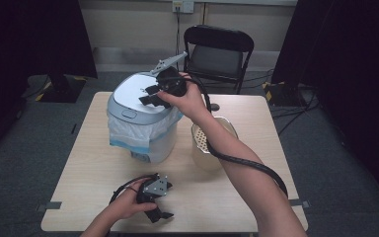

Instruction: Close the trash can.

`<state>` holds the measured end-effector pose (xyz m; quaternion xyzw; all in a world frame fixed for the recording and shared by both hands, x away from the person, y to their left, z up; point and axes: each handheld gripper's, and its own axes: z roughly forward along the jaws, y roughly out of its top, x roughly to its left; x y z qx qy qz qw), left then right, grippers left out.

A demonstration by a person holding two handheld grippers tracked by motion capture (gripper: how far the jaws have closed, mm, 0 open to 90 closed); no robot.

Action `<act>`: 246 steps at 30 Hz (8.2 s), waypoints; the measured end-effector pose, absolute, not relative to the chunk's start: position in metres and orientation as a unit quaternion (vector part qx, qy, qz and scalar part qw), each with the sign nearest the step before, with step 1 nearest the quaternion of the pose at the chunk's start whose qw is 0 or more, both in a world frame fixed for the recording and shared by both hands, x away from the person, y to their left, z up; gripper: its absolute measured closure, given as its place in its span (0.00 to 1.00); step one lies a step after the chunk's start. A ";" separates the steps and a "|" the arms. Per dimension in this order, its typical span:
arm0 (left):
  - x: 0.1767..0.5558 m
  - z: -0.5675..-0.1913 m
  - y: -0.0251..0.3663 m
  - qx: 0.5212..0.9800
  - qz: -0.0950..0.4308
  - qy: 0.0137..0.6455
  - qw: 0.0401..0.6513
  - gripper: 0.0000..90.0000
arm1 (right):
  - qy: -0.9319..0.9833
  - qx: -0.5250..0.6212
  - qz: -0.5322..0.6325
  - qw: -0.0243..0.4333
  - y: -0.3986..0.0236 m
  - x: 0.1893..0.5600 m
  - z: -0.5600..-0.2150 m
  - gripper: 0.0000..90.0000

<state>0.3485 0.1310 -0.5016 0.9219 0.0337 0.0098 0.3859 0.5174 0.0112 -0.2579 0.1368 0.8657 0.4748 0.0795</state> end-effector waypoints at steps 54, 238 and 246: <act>0.348 -0.502 0.130 0.922 0.007 0.034 0.387 0.00 | 0.856 0.160 0.484 0.086 -0.022 0.508 -0.256 0.21; 0.347 -0.502 0.130 0.920 0.008 0.040 0.389 0.00 | 0.883 0.234 0.402 0.069 -0.257 0.384 -0.465 0.19; 0.347 -0.502 0.130 0.920 0.009 0.040 0.390 0.00 | 0.887 0.233 0.393 0.071 -0.255 0.384 -0.474 0.18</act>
